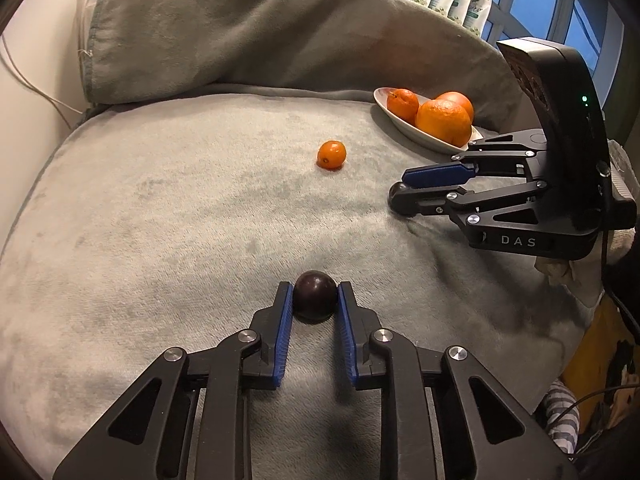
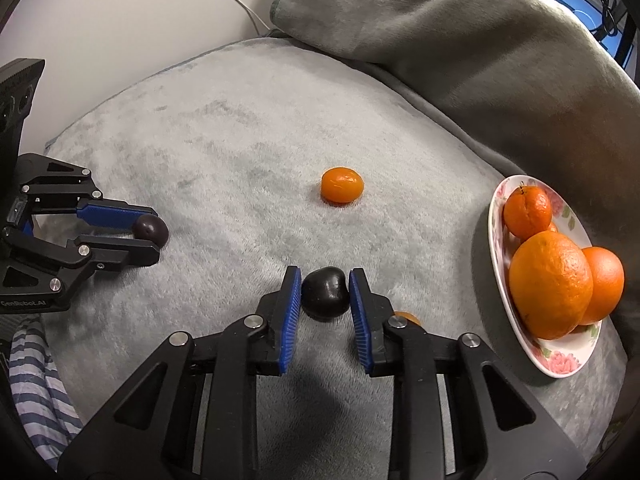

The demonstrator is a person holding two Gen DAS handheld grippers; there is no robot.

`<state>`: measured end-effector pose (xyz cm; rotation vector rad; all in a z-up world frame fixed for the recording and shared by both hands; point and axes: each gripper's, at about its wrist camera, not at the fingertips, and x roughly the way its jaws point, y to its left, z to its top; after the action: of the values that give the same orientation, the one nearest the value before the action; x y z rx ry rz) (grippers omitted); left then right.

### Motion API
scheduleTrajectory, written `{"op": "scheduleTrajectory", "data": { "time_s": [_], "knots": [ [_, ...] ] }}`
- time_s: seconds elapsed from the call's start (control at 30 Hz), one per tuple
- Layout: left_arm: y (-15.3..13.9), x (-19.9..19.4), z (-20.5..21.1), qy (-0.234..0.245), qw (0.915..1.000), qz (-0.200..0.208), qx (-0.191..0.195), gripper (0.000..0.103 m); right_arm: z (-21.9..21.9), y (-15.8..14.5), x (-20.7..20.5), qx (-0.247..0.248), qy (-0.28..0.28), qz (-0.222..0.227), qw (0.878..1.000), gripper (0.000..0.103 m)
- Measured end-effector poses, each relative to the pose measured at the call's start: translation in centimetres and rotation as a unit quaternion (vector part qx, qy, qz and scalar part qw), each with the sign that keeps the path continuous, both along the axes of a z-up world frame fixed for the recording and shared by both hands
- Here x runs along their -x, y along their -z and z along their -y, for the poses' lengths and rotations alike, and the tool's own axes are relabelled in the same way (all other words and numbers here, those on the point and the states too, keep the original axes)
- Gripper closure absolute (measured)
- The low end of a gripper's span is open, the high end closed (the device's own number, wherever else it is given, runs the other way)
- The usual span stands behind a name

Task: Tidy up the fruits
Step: 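Close the right tool around the dark plum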

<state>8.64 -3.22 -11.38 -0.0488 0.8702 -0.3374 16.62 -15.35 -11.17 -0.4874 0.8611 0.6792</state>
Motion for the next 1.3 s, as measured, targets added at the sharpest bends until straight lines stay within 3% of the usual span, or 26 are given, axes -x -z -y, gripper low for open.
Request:
{"op": "scheduleTrajectory", "data": {
  "time_s": [0.87, 1.3],
  "knots": [
    [-0.4, 0.1, -0.6, -0.009, 0.9997, 0.003, 0.024, 0.083, 0.3, -0.3, 0.1, -0.033, 0.004, -0.005, 0.999, 0.079],
    [-3.5, -0.4, -0.4, -0.001, 0.9987, 0.038, 0.035, 0.083, 3.2, -4.1, 0.1, -0.083, 0.033, 0.037, 0.995, 0.079]
  ]
}}
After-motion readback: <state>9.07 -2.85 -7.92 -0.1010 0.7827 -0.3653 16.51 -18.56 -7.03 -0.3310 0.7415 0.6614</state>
